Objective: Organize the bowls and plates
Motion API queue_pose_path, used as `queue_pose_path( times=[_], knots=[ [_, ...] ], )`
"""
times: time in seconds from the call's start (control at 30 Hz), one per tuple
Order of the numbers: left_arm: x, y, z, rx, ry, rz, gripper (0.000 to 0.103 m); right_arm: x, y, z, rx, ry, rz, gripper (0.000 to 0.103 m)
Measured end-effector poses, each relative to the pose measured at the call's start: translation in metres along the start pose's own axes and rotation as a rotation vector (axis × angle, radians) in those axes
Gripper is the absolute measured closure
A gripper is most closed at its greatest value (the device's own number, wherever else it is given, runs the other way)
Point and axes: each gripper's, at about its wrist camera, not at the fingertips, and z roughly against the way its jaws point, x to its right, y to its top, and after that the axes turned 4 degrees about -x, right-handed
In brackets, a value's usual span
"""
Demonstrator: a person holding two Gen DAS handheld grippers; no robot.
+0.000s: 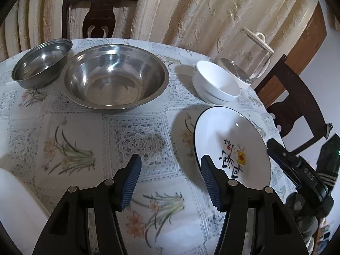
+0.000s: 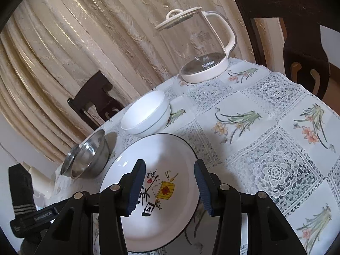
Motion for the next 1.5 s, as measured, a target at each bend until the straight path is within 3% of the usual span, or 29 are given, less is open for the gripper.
queue_pose_path(
  times=[0.13,0.4,0.5,0.67,0.93,1.13,1.5],
  knots=[
    [0.002,0.003,-0.008,-0.01,-0.012,0.002,0.044,0.005,0.0,0.002,0.013,-0.003,-0.023,0.051],
    [0.01,0.009,-0.024,-0.031,-0.049,0.001,0.044,0.012,-0.002,-0.012,-0.059,0.013,-0.057,0.051],
    [0.011,0.01,-0.031,-0.048,-0.064,0.001,0.049,0.013,-0.003,-0.017,-0.088,0.017,-0.057,0.051],
    [0.016,0.01,-0.046,-0.089,-0.074,-0.002,0.064,0.014,-0.005,-0.025,-0.131,0.033,-0.05,0.06],
    [0.026,0.011,-0.055,-0.089,-0.089,-0.03,0.075,0.017,-0.007,-0.03,-0.169,0.048,-0.059,0.067],
    [0.04,0.007,-0.057,-0.062,-0.056,-0.098,0.076,0.015,-0.008,-0.03,-0.171,0.04,-0.042,0.071],
    [0.027,-0.008,-0.033,-0.064,-0.05,-0.044,0.076,-0.007,-0.017,-0.022,-0.173,0.086,0.074,0.072]
  ],
)
